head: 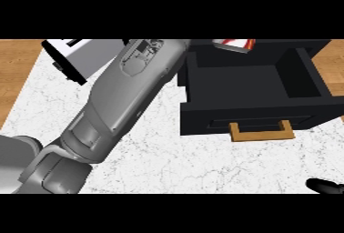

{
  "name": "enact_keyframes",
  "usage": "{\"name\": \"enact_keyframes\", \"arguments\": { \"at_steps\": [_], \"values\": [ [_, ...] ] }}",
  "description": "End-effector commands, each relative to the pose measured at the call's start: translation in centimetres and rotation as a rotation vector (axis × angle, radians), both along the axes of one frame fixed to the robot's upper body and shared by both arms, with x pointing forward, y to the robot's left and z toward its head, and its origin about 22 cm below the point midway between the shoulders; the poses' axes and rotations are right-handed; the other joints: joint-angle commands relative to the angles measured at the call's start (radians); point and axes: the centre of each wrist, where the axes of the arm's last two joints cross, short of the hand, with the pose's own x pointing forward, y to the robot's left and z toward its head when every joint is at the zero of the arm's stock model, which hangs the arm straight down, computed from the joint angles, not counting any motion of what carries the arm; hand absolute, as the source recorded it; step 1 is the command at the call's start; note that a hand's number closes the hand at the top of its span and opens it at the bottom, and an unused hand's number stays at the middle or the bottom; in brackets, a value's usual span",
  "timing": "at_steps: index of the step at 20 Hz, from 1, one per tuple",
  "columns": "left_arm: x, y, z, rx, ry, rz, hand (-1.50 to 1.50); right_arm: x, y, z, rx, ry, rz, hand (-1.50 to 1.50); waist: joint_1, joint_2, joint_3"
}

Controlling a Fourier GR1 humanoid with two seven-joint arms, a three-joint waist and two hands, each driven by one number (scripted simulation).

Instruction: Pick up the can, place it into the drawer and close the drawer

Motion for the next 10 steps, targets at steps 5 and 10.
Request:
{"name": "enact_keyframes", "arguments": {
  "at_steps": [5, 10],
  "values": [
    [0.2, -2.4, 1.9, 0.051, -0.004, 0.048, 1.50, 1.0, -0.3, 1.4, -0.008, -0.009, 0.041, -1.50, -0.037, 0.009, 0.001],
    [0.6, -2.1, -0.3, 0.096, -0.026, 0.089, 1.50, 2.0, -0.4, 0.3, 0.003, -0.023, 0.038, -1.50, -0.048, 0.012, 0.002]
  ]
}}
